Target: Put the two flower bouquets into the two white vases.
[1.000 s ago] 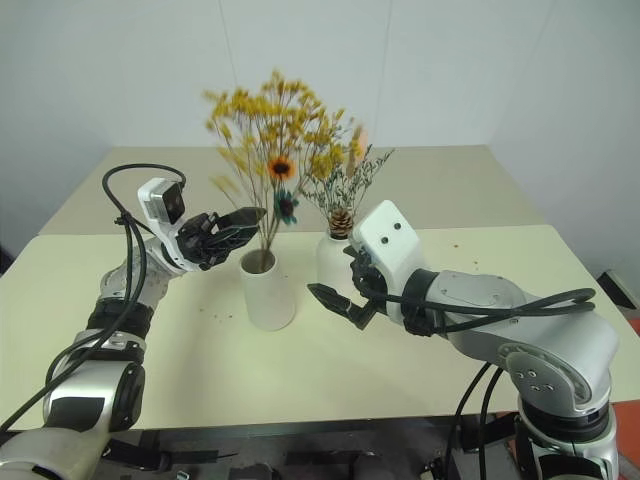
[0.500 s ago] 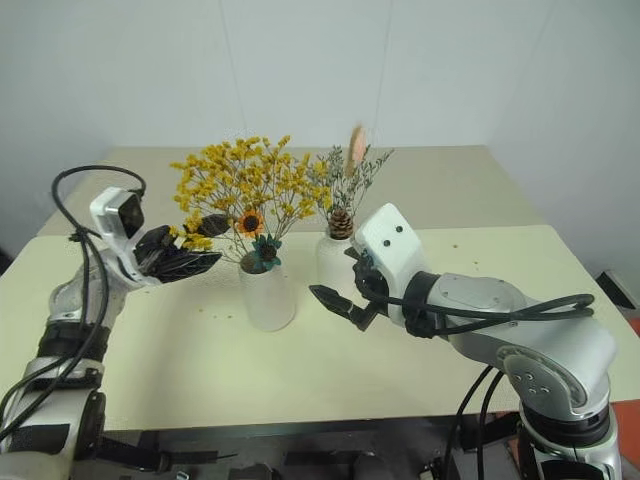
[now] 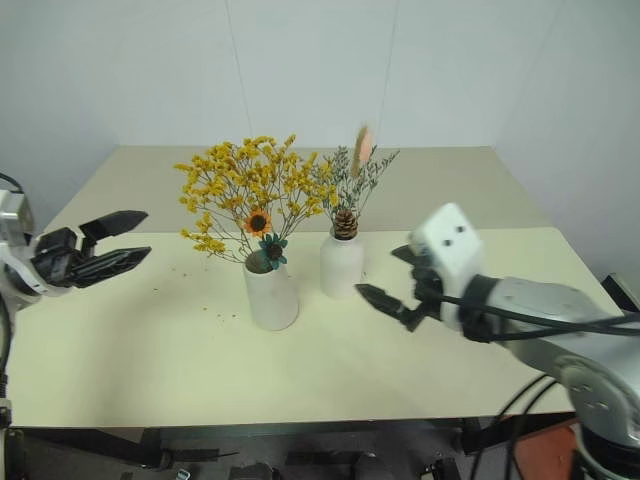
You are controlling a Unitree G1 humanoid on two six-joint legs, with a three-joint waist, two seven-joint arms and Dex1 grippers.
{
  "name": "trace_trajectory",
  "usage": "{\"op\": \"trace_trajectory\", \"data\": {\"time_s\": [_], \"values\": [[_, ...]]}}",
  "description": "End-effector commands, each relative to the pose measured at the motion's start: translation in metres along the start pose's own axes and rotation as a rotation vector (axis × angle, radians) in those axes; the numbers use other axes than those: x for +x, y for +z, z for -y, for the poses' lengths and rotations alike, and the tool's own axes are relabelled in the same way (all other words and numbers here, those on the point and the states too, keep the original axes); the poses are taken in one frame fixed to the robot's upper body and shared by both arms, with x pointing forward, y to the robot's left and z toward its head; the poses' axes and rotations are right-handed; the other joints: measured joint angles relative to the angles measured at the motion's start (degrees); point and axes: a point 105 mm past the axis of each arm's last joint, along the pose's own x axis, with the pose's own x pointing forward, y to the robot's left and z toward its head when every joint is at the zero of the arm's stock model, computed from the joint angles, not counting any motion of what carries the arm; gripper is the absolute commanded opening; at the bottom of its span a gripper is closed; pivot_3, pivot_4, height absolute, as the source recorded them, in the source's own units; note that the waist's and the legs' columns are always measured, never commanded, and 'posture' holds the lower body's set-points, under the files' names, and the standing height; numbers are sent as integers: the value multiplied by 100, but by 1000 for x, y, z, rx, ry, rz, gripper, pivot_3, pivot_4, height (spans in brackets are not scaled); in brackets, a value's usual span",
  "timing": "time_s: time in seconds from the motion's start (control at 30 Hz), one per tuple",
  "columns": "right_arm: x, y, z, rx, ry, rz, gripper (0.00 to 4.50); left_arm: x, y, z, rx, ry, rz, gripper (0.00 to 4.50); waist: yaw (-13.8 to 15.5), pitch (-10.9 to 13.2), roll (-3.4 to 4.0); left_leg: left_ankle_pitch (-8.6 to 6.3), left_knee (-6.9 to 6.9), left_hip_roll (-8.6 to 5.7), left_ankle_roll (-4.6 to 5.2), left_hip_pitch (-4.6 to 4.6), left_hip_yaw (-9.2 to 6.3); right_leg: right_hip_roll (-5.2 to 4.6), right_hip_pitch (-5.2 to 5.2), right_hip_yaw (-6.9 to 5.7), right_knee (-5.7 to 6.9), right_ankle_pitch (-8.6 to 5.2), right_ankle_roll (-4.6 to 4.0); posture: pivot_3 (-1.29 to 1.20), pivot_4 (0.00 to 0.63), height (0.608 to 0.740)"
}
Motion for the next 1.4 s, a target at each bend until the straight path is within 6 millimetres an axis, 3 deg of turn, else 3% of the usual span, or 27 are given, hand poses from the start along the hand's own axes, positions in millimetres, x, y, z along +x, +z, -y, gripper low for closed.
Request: {"op": "trace_trajectory", "data": {"time_s": [0.03,0.27,0.53,0.9,1.4], "values": [[-27,7,8,-55,-18,15,4500,-4,12,7,47,-6,-33,4451,36,0,0,0,-2,0,0,1,0,0,2,0,-1,-10,17,0,150,740],[-63,-13,25,-70,-69,-113,4500,-13,5,15,30,22,-108,4451,63,0,0,0,-10,4,0,6,11,1,1,5,-3,-25,39,0,150,740],[-79,-22,30,-93,-46,-147,4500,-22,0,19,29,61,-124,4451,81,0,-1,0,-15,6,-1,13,16,2,6,8,-5,-28,43,0,150,740],[-75,-31,35,-122,-21,-138,4500,-40,0,21,28,111,-169,4451,79,0,-1,0,-18,6,-1,15,19,2,6,9,-6,-29,42,0,150,740],[-59,-43,35,-124,41,-134,4500,-37,5,38,-18,124,-165,4451,78,0,-1,-1,-20,7,-2,16,19,2,5,10,-5,-29,40,0,150,740]]}}
